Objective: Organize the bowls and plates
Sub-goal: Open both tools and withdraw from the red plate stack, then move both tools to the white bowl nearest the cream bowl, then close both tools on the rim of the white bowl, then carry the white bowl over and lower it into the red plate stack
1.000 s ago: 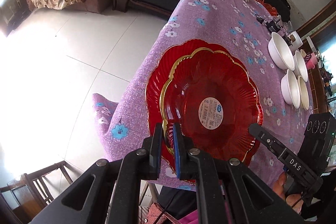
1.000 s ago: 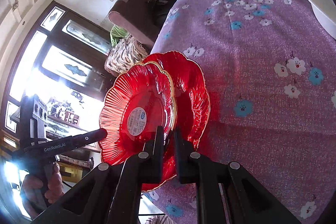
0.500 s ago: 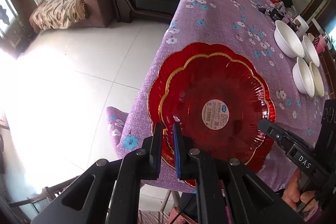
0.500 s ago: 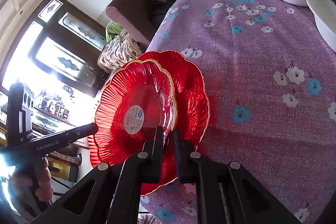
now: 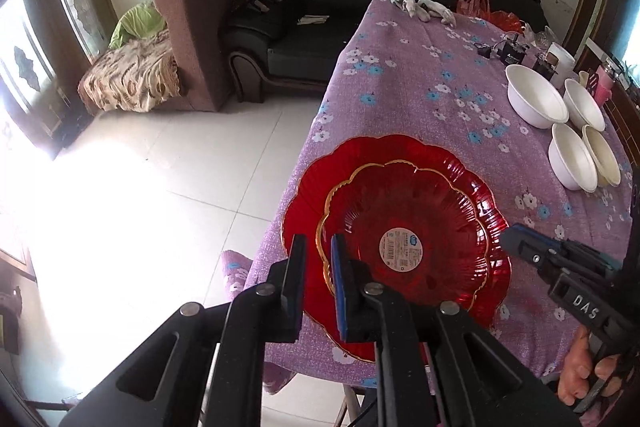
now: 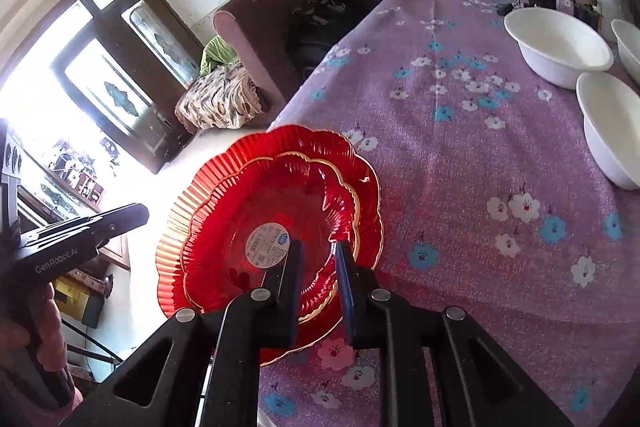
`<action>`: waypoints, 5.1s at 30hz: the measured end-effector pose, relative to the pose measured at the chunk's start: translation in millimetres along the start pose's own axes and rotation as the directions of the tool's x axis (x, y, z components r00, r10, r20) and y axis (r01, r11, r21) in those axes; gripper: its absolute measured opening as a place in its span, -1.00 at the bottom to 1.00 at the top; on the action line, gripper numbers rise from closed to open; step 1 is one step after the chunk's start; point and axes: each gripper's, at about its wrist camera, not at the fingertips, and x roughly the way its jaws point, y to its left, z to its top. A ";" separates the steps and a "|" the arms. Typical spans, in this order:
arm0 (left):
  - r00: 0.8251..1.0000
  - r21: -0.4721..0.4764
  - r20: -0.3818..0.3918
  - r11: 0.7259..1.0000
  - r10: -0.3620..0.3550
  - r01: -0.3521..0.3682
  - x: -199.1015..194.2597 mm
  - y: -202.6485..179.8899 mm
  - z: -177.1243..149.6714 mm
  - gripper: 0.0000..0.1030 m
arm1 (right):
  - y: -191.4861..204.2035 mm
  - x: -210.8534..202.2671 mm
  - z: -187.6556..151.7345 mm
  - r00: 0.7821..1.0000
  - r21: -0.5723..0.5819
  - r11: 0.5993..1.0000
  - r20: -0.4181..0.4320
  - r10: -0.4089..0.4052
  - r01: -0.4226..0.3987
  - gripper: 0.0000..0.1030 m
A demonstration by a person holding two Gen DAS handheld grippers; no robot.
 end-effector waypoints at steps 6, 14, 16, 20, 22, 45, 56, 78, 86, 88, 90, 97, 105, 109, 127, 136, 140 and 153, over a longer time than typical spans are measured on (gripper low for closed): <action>0.995 -0.015 0.086 0.998 -0.054 0.055 -20.0 -19.7 -4.6 -0.38 | -32.0 -38.1 8.7 0.987 0.062 0.996 0.154 0.047 -0.057 -0.64; 0.973 0.056 0.142 0.983 -0.181 0.175 -20.4 -92.5 -6.0 -0.21 | -109.4 -97.5 -4.4 0.948 0.143 0.990 0.317 -0.029 -0.018 -0.59; 0.967 0.072 0.132 0.975 -0.219 0.211 -14.2 -114.1 -5.6 -0.20 | -127.4 -116.2 -9.8 0.933 0.169 0.986 0.353 -0.066 0.005 -0.54; 0.959 0.103 0.117 0.964 -0.258 0.246 0.1 -158.1 1.3 -0.11 | -162.3 -151.9 -18.3 0.901 0.239 0.970 0.407 -0.150 0.054 -0.51; 0.957 0.107 0.104 0.960 -0.271 0.260 8.0 -174.5 8.0 -0.07 | -179.2 -168.2 -21.8 0.888 0.277 0.959 0.425 -0.177 0.059 -0.51; 0.916 -0.066 -0.134 0.926 -0.377 0.372 115.7 -265.6 91.2 0.11 | -312.8 -157.3 -12.0 0.904 0.562 0.762 0.422 0.071 -0.322 -0.48; 0.896 -0.059 -0.166 0.911 -0.412 0.408 125.4 -290.6 97.5 0.12 | -315.4 -152.3 -13.8 0.906 0.566 0.758 0.415 0.081 -0.326 -0.36; 0.860 -0.064 -0.191 0.881 -0.473 0.470 134.2 -310.3 105.0 0.11 | -332.7 -124.3 -4.9 0.922 0.633 0.695 0.370 0.114 -0.340 -0.36; 0.860 -0.062 -0.191 0.880 -0.474 0.471 133.8 -311.3 105.9 0.11 | -330.9 -120.9 -1.3 0.925 0.632 0.700 0.362 0.114 -0.333 -0.35; 0.860 -0.063 -0.188 0.879 -0.475 0.472 133.7 -311.3 106.0 0.11 | -330.2 -120.7 -2.0 0.926 0.631 0.703 0.361 0.110 -0.329 -0.35; 0.855 -0.064 -0.191 0.875 -0.482 0.479 134.0 -312.6 106.1 0.08 | -330.5 -120.9 -3.1 0.926 0.630 0.706 0.363 0.100 -0.323 -0.36; 0.855 -0.052 -0.203 0.877 -0.477 0.478 136.7 -317.2 105.0 -0.04 | -331.0 -123.0 -6.1 0.927 0.626 0.713 0.364 0.090 -0.316 -0.38; 0.858 -0.056 -0.201 0.880 -0.473 0.472 139.0 -316.4 104.6 -0.28 | -329.3 -124.2 -4.7 0.931 0.625 0.719 0.356 0.084 -0.304 -0.49; 0.866 -0.058 -0.194 0.887 -0.460 0.458 140.4 -312.3 104.6 -0.51 | -327.6 -124.6 -3.5 0.934 0.617 0.731 0.349 0.078 -0.292 -0.62; 0.885 -0.046 -0.180 0.903 -0.429 0.428 140.4 -306.9 101.8 -0.86 | -323.9 -124.1 -2.4 0.937 0.602 0.752 0.343 0.062 -0.270 -0.82; 0.887 -0.051 -0.169 0.902 -0.430 0.428 130.5 -301.9 96.3 -0.86 | -321.5 -125.2 -4.2 0.933 0.584 0.761 0.352 0.077 -0.282 -0.83; 0.888 -0.058 -0.163 0.903 -0.430 0.426 124.7 -294.9 92.8 -0.86 | -315.5 -125.1 -4.7 0.935 0.571 0.772 0.344 0.084 -0.280 -0.84; 0.895 -0.117 -0.120 0.901 -0.431 0.418 98.7 -241.0 75.9 -0.86 | -273.1 -115.3 -7.4 0.933 0.531 0.793 0.336 0.127 -0.299 -0.85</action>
